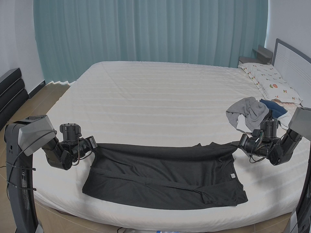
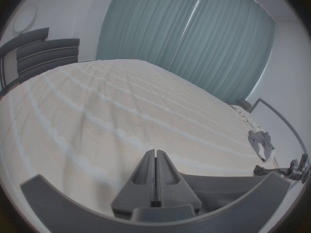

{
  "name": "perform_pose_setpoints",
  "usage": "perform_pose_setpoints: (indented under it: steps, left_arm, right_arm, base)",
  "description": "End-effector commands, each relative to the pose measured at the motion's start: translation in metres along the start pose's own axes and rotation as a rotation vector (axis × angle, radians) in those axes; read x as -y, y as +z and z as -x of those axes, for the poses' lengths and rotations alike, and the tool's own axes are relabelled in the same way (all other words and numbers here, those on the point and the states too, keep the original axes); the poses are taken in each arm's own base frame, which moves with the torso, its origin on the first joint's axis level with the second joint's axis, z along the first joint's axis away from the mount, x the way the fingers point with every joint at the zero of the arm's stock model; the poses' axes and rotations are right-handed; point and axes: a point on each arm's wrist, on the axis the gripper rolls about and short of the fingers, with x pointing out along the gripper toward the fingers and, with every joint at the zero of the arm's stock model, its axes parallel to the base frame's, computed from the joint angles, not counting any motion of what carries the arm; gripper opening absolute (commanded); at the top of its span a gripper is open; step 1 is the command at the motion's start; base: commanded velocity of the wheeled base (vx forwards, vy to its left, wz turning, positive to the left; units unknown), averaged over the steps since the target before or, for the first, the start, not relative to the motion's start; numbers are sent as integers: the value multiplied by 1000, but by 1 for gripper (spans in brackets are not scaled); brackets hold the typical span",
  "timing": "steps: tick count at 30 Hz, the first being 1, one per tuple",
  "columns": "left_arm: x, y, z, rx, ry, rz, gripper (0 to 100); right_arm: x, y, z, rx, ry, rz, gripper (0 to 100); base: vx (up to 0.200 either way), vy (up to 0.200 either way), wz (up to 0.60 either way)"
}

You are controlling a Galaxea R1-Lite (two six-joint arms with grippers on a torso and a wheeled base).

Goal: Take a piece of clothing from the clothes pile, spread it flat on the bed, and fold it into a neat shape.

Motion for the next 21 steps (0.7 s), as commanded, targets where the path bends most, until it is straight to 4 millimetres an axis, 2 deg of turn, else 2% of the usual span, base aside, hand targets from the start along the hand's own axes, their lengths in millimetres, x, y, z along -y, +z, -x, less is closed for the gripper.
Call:
perform_pose_setpoints:
  steps: [1, 3, 4, 6, 13, 18, 19, 21]
  left_arm:
    - [-11, -26, 18, -48, 21, -82, 0]
    - [-11, -26, 18, -48, 21, -82, 0]
    - [-14, -38, 29, -62, 21, -136, 0]
    - [-17, -48, 35, -79, 24, -170, 0]
    - [-19, -80, 41, -106, 9, -231, 0]
    - [-19, -83, 43, -110, 7, -228, 0]
    - [-19, -83, 43, -112, 6, -227, 100]
    - [-19, -82, 43, -109, 5, -226, 100]
  right_arm:
    - [8, -27, 14, -93, -36, 59, 0]
    - [8, -27, 14, -93, -36, 59, 0]
    - [11, -41, 18, -140, -55, 79, 0]
    - [12, -51, 20, -176, -65, 91, 0]
    - [16, -82, 22, -280, -105, 146, 0]
    - [16, -89, 19, -297, -127, 155, 0]
    - [16, -89, 19, -295, -130, 157, 0]
    - [16, -88, 18, -292, -131, 157, 0]
  base:
    - [0, 0, 0]
    - [0, 0, 0]
    - [0, 0, 0]
    - [0, 0, 0]
    - [0, 0, 0]
    - [0, 0, 0]
    - [0, 0, 0]
    - [0, 0, 0]
